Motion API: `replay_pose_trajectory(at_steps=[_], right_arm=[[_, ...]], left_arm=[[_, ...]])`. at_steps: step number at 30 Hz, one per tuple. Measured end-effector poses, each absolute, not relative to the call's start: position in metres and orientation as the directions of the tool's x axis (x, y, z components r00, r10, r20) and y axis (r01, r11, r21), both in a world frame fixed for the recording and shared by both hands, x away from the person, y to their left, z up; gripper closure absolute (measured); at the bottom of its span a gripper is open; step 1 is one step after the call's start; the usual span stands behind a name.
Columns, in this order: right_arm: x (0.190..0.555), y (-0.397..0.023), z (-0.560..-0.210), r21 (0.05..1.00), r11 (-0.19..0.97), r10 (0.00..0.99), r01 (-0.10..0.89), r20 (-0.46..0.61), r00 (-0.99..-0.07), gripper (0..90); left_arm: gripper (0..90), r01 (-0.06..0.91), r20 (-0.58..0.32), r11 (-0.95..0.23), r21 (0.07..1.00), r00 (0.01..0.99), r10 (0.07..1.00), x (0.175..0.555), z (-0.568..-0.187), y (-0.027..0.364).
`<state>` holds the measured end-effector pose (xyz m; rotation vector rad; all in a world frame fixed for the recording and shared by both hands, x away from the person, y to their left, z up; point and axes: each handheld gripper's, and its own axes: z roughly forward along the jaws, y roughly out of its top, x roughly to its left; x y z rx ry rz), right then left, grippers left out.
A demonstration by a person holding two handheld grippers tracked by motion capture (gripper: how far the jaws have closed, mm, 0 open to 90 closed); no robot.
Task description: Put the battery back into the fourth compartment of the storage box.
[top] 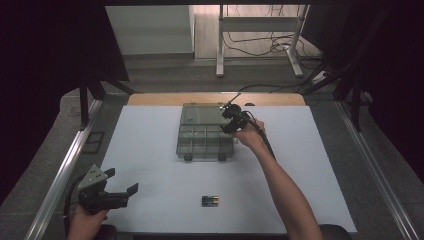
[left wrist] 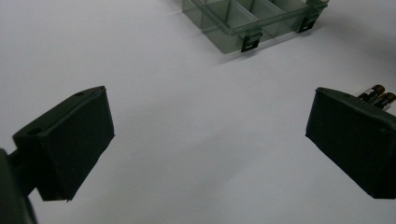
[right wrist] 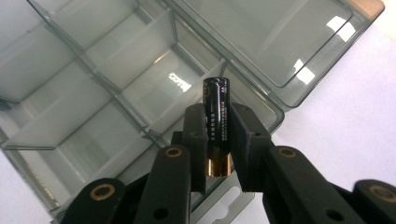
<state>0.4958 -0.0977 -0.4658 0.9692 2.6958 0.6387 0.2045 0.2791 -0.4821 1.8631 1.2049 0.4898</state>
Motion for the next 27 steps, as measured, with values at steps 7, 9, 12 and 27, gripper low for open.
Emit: replay_pose_trajectory(at_steps=[7, 9, 12, 27], right_arm=[[0.492, -0.101, -0.459, 0.487, 0.676, 0.651, 0.554, -0.041, -0.758, 58.9], [0.489, -0.103, -0.456, 0.494, 0.675, 0.646, 0.548, -0.036, -0.763, 52.5], [0.483, -0.104, -0.452, 0.503, 0.679, 0.631, 0.535, -0.027, -0.775, 45.9], [0.443, -0.110, -0.434, 0.561, 0.700, 0.558, 0.441, -0.045, -0.829, 19.9]], left_arm=[[1.6, 0.551, -0.115, -0.182, 0.814, 0.461, 0.880, 0.204, -0.482, 0.279], [1.6, 0.551, -0.114, -0.183, 0.814, 0.461, 0.880, 0.204, -0.482, 0.279], [1.6, 0.551, -0.113, -0.184, 0.814, 0.460, 0.881, 0.204, -0.482, 0.279], [1.6, 0.555, -0.115, -0.182, 0.812, 0.458, 0.881, 0.205, -0.482, 0.279]])
